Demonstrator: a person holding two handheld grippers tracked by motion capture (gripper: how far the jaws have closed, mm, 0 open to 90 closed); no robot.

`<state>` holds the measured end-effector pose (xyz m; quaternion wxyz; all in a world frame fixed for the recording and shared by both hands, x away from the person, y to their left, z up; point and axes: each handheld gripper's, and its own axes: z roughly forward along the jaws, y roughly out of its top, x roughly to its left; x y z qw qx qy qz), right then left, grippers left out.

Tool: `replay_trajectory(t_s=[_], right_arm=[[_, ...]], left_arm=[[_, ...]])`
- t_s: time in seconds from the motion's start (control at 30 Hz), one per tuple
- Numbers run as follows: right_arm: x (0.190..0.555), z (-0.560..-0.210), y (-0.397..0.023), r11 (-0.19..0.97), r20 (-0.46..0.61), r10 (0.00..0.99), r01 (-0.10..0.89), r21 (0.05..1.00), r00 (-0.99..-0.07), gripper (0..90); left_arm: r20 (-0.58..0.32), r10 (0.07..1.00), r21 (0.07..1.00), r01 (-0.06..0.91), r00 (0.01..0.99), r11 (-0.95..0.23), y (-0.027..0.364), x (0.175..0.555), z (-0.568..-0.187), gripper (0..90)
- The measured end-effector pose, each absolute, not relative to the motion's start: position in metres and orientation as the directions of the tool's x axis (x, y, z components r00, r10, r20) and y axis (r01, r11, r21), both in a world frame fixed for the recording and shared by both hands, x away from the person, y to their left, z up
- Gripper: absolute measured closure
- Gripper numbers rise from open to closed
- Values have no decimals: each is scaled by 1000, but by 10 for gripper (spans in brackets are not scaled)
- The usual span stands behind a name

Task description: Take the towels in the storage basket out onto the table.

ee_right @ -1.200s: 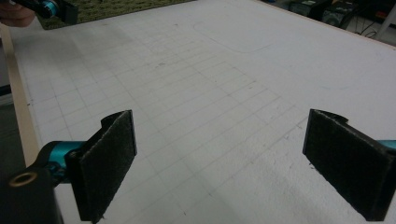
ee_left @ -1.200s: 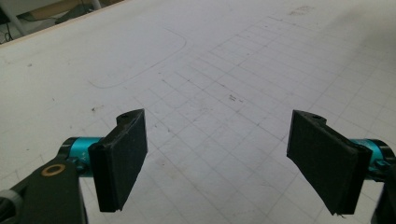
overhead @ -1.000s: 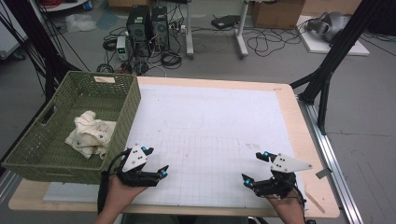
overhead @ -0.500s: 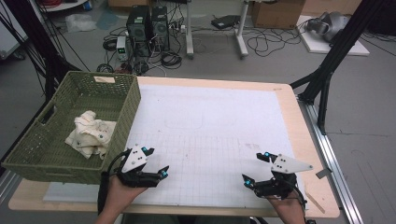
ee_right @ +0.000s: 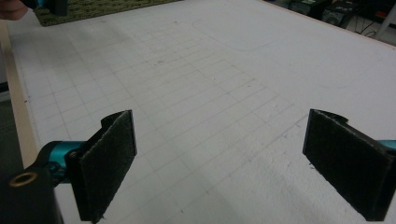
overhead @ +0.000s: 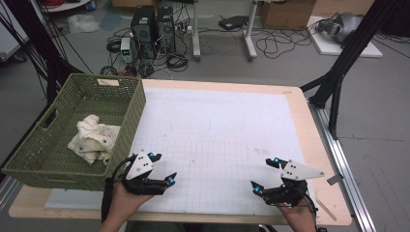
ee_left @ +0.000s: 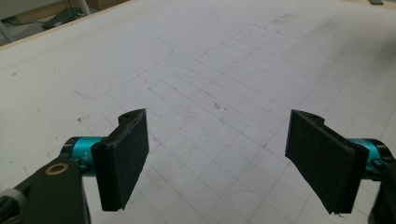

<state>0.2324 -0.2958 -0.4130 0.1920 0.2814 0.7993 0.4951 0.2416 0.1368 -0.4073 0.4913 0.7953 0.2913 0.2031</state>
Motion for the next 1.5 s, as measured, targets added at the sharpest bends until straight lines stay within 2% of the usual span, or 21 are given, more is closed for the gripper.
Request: replay_trajectory(t_s=[0.83,1.5], right_arm=[[234,-412,-296,350,-28,635,255,901,-772,90],[235,-412,-297,350,-24,637,261,900,-771,89]], left_arm=[[-15,601,916,252,799,-313,140,243,-365,247],[-49,593,922,265,803,-283,166,252,-334,256]])
